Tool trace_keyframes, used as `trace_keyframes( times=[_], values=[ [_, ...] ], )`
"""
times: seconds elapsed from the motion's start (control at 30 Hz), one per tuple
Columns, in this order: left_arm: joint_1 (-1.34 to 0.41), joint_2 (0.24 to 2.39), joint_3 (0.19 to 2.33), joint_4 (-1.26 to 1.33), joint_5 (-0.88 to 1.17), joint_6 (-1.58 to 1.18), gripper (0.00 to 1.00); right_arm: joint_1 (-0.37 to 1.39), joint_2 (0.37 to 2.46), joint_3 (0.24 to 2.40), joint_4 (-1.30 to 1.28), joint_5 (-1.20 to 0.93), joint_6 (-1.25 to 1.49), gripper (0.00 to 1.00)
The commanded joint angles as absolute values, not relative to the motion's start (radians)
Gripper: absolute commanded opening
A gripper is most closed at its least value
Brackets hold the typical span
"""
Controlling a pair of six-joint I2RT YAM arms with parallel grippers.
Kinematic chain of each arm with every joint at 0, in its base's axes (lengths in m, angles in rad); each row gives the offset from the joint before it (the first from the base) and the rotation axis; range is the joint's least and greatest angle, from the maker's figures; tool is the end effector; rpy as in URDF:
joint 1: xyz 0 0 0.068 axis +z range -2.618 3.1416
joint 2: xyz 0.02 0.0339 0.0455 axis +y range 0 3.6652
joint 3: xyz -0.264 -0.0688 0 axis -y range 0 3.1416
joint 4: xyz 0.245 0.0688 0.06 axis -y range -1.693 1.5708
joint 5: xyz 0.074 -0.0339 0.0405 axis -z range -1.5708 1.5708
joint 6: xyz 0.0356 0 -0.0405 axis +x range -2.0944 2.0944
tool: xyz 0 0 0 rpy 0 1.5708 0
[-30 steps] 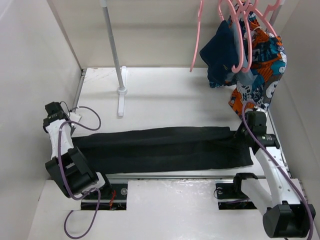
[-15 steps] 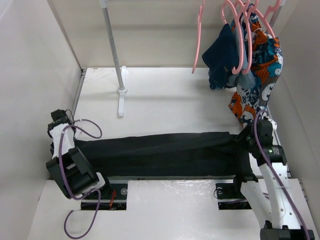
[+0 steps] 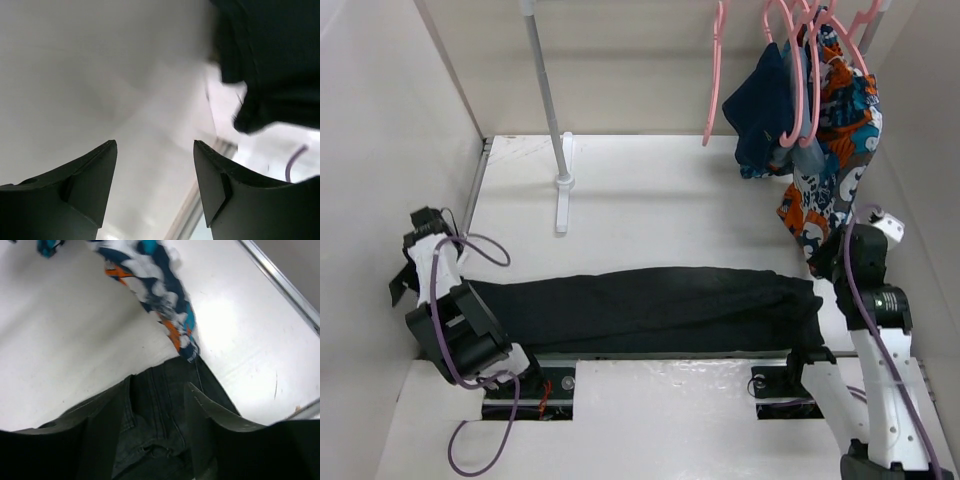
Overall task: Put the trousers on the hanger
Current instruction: Fold the trousers at the center of the board.
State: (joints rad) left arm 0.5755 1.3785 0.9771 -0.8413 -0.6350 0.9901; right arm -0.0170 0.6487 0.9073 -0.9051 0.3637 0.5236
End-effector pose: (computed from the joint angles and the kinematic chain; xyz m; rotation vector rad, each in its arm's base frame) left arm 0.1996 0.1546 0.2350 -0.4210 -2.7308 -0.9649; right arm 0.1165 -0.0146 0.3290 0.7681 2.0306 -0.1150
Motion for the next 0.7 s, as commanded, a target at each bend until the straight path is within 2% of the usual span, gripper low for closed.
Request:
trace_keyframes(
  times=[0.0, 0.1, 0.13, 0.17, 0.2, 0.3, 0.5, 0.6, 0.67],
  values=[
    [0.519, 1.407, 1.086, -0.917, -0.52, 0.901, 0.59, 0.029, 0.759, 0.934, -0.734, 0.256, 0.335, 0.53],
    [0.462, 1.417, 1.031, -0.913, -0.422, 0.841, 0.59, 0.211, 0.906, 0.943, -0.724, 0.253, 0.334, 0.51],
    [0.45, 1.427, 0.97, -0.885, -0.41, 0.828, 0.59, 0.306, 1.017, 0.956, -0.744, 0.273, 0.334, 0.51],
    [0.44, 1.427, 0.935, -0.867, -0.41, 0.828, 0.59, 0.307, 1.073, 0.956, -0.744, 0.273, 0.366, 0.51],
    [0.44, 1.436, 0.902, -0.845, -0.41, 0.819, 0.59, 0.355, 1.122, 0.965, -0.744, 0.25, 0.388, 0.46],
    [0.431, 1.446, 0.784, -0.752, -0.429, 0.81, 0.59, 0.367, 1.235, 0.893, -0.671, 0.093, 0.42, 0.37],
    [0.431, 1.503, 0.686, -0.553, -0.42, 0.81, 0.56, 0.402, 1.38, 0.752, -0.528, 0.011, 0.457, 0.37],
    [0.41, 1.563, 0.728, -0.468, -0.393, 0.756, 0.53, 0.393, 1.495, 0.753, -0.444, -0.029, 0.425, 0.37],
    [0.381, 1.585, 0.768, -0.454, -0.351, 0.712, 0.53, 0.361, 1.557, 0.829, -0.419, -0.029, 0.41, 0.37]
  ],
)
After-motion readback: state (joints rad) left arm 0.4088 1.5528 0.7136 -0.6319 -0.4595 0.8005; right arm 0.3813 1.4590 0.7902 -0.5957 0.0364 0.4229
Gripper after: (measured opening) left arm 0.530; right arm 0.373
